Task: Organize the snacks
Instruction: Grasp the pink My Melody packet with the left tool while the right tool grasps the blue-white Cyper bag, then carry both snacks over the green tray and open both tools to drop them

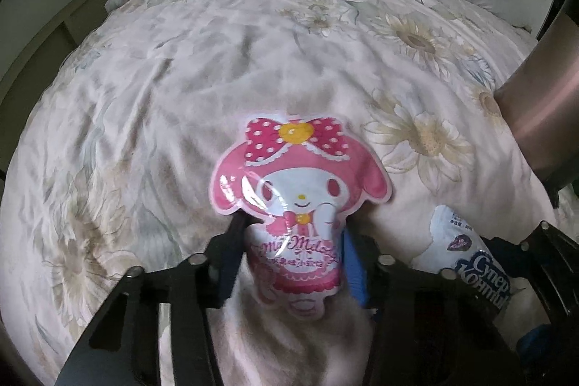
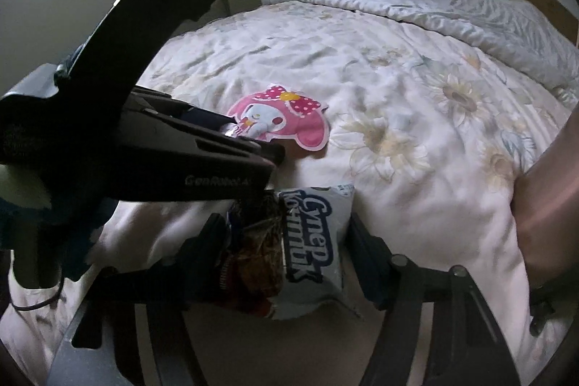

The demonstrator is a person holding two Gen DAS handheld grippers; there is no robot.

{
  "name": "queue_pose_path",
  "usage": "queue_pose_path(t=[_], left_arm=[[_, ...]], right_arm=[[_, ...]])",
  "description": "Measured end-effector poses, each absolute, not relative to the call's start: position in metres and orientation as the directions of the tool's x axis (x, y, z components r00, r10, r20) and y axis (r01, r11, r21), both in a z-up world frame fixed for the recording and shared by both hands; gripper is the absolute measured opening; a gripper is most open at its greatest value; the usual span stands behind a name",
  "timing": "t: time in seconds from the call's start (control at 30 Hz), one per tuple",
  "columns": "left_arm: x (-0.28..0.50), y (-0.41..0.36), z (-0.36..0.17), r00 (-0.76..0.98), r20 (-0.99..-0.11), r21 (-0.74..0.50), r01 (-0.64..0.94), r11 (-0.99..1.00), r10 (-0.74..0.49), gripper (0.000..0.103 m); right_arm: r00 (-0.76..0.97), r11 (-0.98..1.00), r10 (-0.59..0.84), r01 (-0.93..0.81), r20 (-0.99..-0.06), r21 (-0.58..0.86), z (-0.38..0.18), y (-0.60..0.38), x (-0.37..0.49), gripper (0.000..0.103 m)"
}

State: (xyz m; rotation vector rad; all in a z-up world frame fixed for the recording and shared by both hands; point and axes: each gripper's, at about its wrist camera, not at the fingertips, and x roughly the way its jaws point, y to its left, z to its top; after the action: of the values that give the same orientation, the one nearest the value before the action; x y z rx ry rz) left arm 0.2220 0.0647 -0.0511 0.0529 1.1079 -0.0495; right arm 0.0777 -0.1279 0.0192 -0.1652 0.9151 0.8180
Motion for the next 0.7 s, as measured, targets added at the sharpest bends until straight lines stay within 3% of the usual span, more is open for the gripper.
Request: queue_pose_path(t=[0.1,0.2,0.7], left_arm=[[0.218,0.066,-0.047,0.468,-0.884,0.020,0.052,0.998,-0.006,0.022],[0.215,0.069,-0.041,0.485,-0.874,0.004,0.028,1.000,-0.010,0.019],[0.163,0.062,0.005,0.569,-0.821,-0.029,0.041,0.999,-0.047,0.018]], right_arm=[[0.321,0.693,0.583,-0.676,-0.746,0.251,0.021,-0.136,0.080,0.070],[0.310,0.691,0.603,-0.664,-0.735,0.287,0.024,-0.143,0.081,0.069],[0.354,0.694,0.660,-0.626,-0.663,0.355,0.074,-0.180,0.058,0.068]])
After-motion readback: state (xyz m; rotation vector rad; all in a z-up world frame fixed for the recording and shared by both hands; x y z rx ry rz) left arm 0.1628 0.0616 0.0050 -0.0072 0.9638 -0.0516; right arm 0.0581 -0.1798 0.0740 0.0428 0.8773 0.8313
